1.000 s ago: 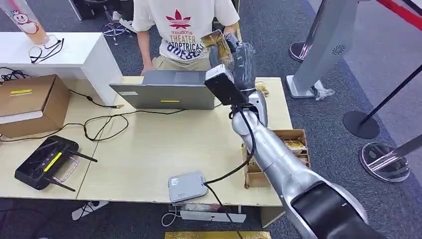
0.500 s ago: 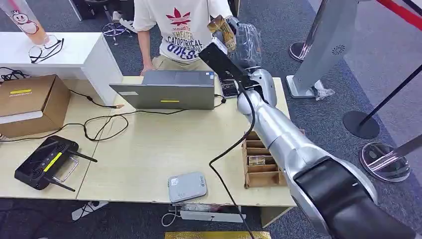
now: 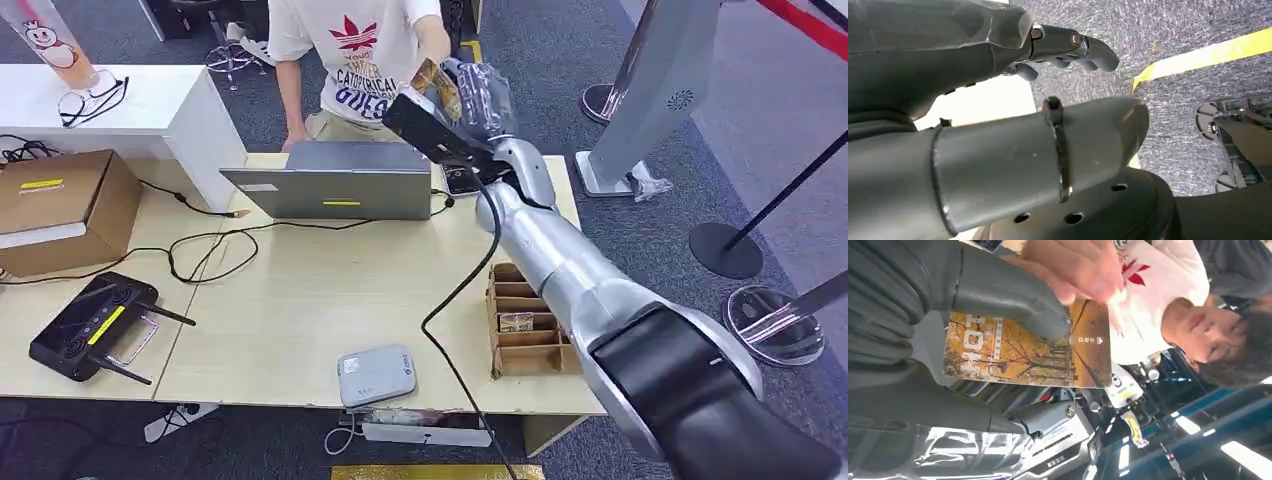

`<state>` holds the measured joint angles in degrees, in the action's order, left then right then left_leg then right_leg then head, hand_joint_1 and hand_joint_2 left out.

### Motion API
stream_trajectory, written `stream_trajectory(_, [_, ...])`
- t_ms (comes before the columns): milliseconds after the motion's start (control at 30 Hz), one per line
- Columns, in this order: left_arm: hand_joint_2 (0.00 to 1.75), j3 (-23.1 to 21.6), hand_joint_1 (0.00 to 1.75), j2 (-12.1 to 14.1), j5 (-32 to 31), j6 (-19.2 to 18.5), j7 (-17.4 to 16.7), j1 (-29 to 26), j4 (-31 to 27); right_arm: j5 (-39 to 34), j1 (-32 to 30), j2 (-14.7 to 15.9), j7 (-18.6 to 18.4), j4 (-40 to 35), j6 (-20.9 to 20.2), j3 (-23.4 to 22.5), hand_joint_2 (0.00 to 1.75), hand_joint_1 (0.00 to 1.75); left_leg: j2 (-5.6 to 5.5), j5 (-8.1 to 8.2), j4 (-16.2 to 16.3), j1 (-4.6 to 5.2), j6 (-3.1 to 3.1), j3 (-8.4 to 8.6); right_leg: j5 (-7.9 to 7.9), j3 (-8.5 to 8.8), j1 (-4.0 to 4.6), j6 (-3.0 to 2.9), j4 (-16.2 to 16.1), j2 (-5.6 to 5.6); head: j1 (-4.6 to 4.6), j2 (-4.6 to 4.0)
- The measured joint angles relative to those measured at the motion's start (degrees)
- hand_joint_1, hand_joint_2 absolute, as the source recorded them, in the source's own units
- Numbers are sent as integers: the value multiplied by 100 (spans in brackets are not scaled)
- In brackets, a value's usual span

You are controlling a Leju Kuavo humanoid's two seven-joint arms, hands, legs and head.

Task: Pass the card to the sensor for recognition and then transmit it.

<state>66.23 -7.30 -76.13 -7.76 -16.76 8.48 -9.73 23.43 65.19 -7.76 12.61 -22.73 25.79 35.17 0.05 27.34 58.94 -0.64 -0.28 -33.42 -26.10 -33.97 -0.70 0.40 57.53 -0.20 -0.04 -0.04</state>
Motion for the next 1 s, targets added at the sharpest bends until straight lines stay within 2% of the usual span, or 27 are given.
stream_trajectory(33, [0, 0, 0, 2, 0, 0, 0, 0, 0, 4, 2, 0, -15, 13, -13, 15, 175, 175, 0, 0, 0, 0, 0, 0, 0, 0, 0, 0, 0, 0, 0, 0])
stream_trajectory(67, [0, 0, 0, 2, -4, -2, 0, 0, 0, 6, 3, 0, -46, 33, -39, 26, 175, 162, 0, 0, 0, 0, 0, 0, 0, 0, 0, 0, 0, 0, 0, 0])
stream_trajectory(100, [0, 0, 0, 4, -7, -2, 0, -1, 0, 11, 3, 2, -68, 48, -46, 35, 175, 162, 0, 0, 0, 0, 0, 0, 0, 0, 0, 0, 0, 0, 0, 0])
stream_trajectory(133, [0, 0, 0, 7, -7, -4, 0, -2, 0, 39, 3, 7, -76, 61, -67, 50, 175, 26, 0, 0, 0, 0, 0, 0, 0, 0, 0, 0, 0, 0, 0, 0])
stream_trajectory(167, [0, 0, 0, 7, -7, -7, 0, -3, 0, 77, 3, 13, -79, 75, -109, 66, 175, 0, 0, 0, 0, 0, 0, 0, 0, 0, 0, 0, 0, 0, 0, 0])
stream_trajectory(633, [0, 0, 0, 26, 11, -22, 15, -35, 0, 205, 2, 15, -164, 151, -225, 199, 175, 0, 0, 0, 0, 0, 0, -1, 0, 0, 0, 0, 0, 0, 0, 0])
stream_trajectory(833, [0, 0, 0, 28, 42, -22, 68, -67, 0, 164, 0, 15, 137, 103, -210, 168, 175, 0, 0, 0, 0, 0, 0, -1, 0, 0, 0, 0, 0, 0, 0, 0])
stream_trajectory(1000, [0, 0, 0, 28, 66, -22, 127, -110, 0, -76, -61, 15, 635, -130, -184, 11, 175, 0, 0, 0, 0, 0, 0, -1, 0, 0, 0, 0, 0, 0, -2, 0])
